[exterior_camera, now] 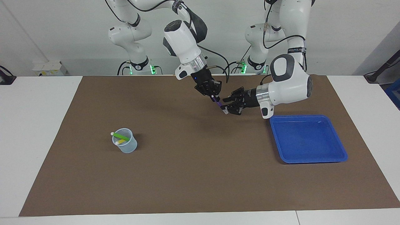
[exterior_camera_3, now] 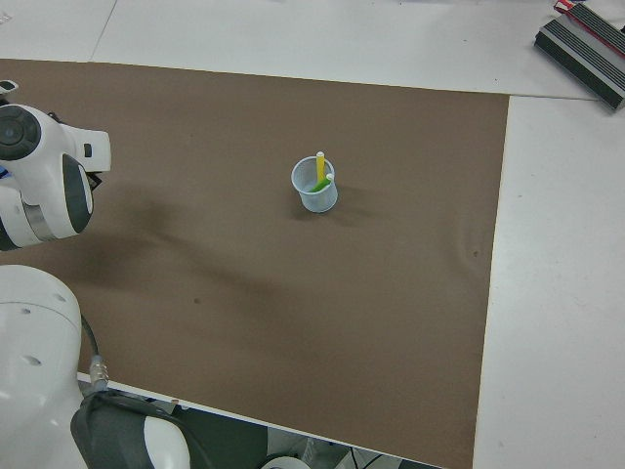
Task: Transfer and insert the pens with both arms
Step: 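Carry the purple pen to the cup while the left gripper withdraws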
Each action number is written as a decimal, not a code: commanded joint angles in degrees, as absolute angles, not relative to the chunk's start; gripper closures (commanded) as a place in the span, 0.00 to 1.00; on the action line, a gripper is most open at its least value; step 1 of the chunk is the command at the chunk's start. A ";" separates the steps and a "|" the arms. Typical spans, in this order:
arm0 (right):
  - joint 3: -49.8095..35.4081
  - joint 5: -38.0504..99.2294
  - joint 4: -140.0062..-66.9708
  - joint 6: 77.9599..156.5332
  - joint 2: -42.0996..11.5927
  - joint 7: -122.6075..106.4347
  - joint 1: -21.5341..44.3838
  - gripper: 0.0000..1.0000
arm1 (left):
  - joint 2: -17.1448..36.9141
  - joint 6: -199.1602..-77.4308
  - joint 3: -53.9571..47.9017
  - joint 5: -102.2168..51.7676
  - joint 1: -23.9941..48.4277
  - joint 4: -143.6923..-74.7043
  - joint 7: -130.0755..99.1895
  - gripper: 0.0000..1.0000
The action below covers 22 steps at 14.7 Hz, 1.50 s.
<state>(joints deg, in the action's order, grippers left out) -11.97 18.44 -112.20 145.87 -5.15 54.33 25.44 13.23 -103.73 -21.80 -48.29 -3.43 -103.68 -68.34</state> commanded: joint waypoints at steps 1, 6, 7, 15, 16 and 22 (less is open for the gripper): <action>-12.30 17.49 -111.62 143.71 -4.48 51.42 23.65 1.00 | 10.90 -105.73 -21.18 -47.64 -1.67 -104.59 -69.43 0.00; -12.22 10.40 -110.92 134.50 -1.59 44.39 19.61 1.00 | 10.55 -105.73 -21.09 -46.59 -1.67 -104.77 -69.61 0.00; -12.22 8.11 -110.57 131.51 -0.89 42.47 18.29 1.00 | 10.55 -105.73 -21.18 -44.58 -1.67 -104.68 -69.61 0.00; -12.13 4.92 -110.65 118.22 4.92 2.68 1.69 1.00 | 10.46 -105.82 -21.18 -25.70 -2.19 -104.94 -69.61 0.00; -12.22 4.92 -110.65 117.69 5.10 -0.93 -0.59 1.00 | 10.55 -105.82 -21.09 -23.58 -2.28 -104.94 -69.52 0.00; -12.39 4.92 -111.88 117.94 5.80 -14.68 -10.54 1.00 | 10.55 -105.91 -20.57 -21.97 -3.34 -104.85 -69.52 0.00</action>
<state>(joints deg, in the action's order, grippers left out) -11.32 5.88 -110.56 118.10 4.58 -13.17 -8.91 11.94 -105.14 -20.55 -23.17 -3.04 -103.77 -68.74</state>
